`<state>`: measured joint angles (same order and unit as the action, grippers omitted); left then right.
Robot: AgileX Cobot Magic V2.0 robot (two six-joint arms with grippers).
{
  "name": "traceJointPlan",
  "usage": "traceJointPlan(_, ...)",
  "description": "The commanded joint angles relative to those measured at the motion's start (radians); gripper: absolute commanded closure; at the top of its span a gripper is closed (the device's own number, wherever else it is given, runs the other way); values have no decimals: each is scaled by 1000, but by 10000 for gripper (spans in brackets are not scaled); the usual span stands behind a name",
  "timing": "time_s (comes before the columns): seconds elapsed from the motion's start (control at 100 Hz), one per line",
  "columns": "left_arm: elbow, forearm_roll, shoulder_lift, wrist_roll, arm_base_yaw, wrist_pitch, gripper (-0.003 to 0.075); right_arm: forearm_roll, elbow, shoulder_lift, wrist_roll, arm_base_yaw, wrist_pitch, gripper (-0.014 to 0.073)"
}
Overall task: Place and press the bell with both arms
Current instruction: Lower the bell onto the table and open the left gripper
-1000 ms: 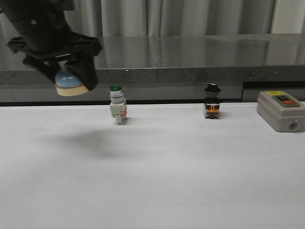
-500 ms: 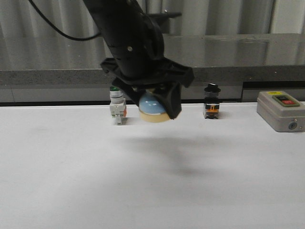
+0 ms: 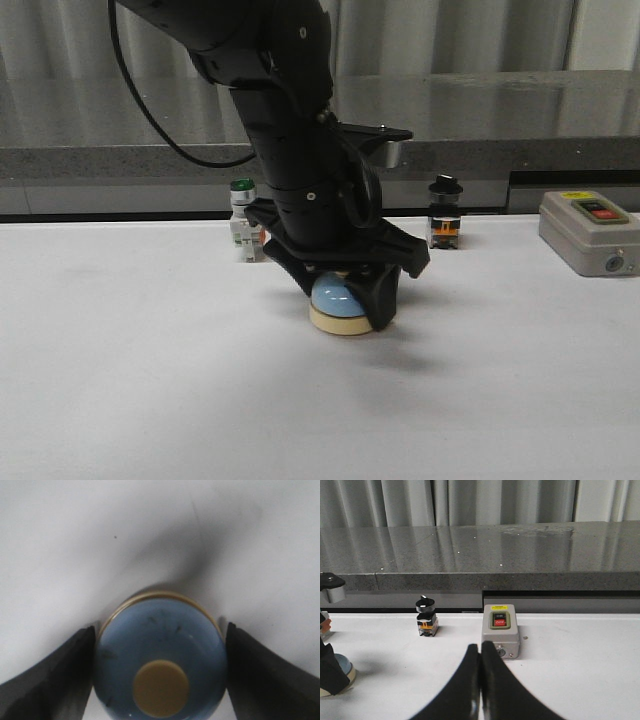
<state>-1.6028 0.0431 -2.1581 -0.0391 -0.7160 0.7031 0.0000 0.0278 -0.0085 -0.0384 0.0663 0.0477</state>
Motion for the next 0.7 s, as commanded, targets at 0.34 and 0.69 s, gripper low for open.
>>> traceJointPlan(0.34,-33,27,61,2,-7,-20,102,0,-15,-22,6,-7,-85,654)
traceJointPlan(0.69,-33,25,164,11,-1,-22,102,0,-15,-22,6,-7,-85,654)
